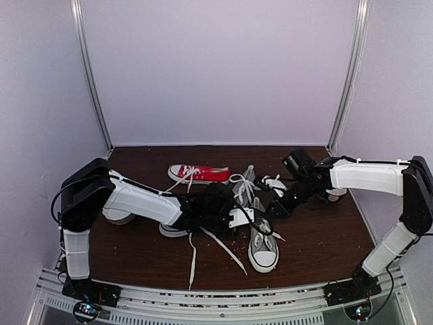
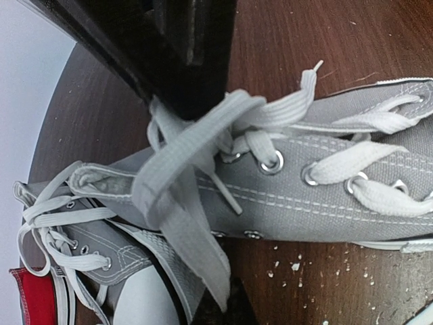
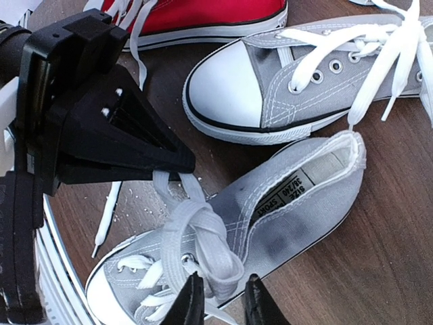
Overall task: Tie the shoes
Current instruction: Adjust the half-tied shoelace on the shoe.
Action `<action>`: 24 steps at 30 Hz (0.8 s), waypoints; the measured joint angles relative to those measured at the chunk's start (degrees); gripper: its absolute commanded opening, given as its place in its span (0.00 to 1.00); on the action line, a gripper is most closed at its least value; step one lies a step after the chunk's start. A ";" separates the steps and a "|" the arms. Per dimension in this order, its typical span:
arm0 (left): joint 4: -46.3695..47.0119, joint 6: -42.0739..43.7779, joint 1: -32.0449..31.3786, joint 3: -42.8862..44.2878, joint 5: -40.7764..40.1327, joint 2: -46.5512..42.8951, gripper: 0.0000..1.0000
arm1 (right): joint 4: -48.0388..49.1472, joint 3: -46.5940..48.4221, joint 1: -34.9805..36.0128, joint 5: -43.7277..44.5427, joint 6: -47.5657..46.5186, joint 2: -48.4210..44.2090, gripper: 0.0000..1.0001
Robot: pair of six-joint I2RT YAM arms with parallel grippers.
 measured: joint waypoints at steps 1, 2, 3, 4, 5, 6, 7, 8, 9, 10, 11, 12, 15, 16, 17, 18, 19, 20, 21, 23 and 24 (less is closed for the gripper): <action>0.09 -0.02 0.00 0.00 -0.02 0.00 0.00 | 0.02 0.00 0.00 0.02 -0.07 0.00 0.13; 0.26 -0.07 0.00 0.00 -0.09 0.00 0.00 | 0.04 0.00 0.00 0.02 -0.07 0.02 0.08; 0.52 -0.17 0.00 0.00 -0.22 -0.02 0.00 | 0.02 0.00 0.00 -0.04 -0.02 0.09 0.05; 0.76 -0.22 0.00 0.00 -0.44 -0.04 0.00 | 0.00 0.00 0.00 -0.09 -0.31 0.20 0.03; 1.14 -0.26 0.00 0.00 -0.66 -0.13 0.00 | 0.02 0.00 0.00 -0.15 -0.42 0.33 0.01; 1.53 -0.37 0.00 0.00 -0.98 -0.24 0.00 | 0.02 0.00 0.00 -0.31 -0.26 0.57 0.00; 1.88 -0.44 0.00 0.00 -1.33 -0.37 0.00 | 0.02 0.00 0.00 -0.37 -0.35 0.83 0.00; 2.27 -0.48 0.00 0.00 -1.68 -0.57 0.00 | 0.00 0.00 0.00 -0.50 -0.35 1.11 0.00; 2.73 -0.52 0.00 0.00 -2.01 -0.79 0.00 | -0.02 0.00 0.00 -0.59 -0.42 1.42 0.00; 3.26 -0.57 0.00 0.00 -2.43 -1.09 0.00 | -0.02 0.00 0.00 -0.74 -0.42 1.70 0.00; 3.85 -0.61 0.02 0.00 -2.69 -1.46 0.00 | -0.02 0.00 0.00 -0.90 -0.46 1.92 0.00; 4.39 -0.61 0.04 0.00 -2.97 -1.81 0.00 | -0.04 0.00 0.00 -1.14 -0.50 2.14 0.00; 5.79 -0.59 0.13 0.11 -3.50 -2.49 0.00 | -0.09 0.00 0.00 -1.81 -0.85 2.54 0.00; 5.95 -0.59 0.15 0.31 -3.67 -2.49 0.00 | -0.09 0.00 0.00 -1.95 -0.92 2.56 0.00; 5.92 -0.57 0.22 0.76 -3.87 -2.34 0.01 | -0.09 0.00 0.00 -2.23 -1.09 2.58 0.00; 5.95 -0.57 0.26 1.11 -4.02 -2.21 0.04 | -0.07 0.00 0.00 -2.38 -1.29 2.58 0.00; 5.90 -0.52 0.28 1.75 -4.22 -1.97 0.06 | -0.07 0.00 0.00 -2.58 -1.38 2.62 0.00; 5.95 -0.33 0.33 2.25 -4.39 -1.68 0.08 | -0.07 0.00 0.00 -2.71 -1.46 2.67 0.00; 5.95 -0.28 0.37 2.95 -4.72 -1.27 0.10 | -0.04 0.00 0.00 -2.78 -1.51 2.75 0.00; 5.77 -0.28 0.44 4.42 -5.66 -0.31 0.19 | -0.04 0.02 -0.02 -2.89 -1.53 2.95 0.00; 5.42 -0.44 0.52 5.18 -6.36 0.22 0.25 | -0.07 0.02 -0.13 -2.95 -1.55 3.06 0.00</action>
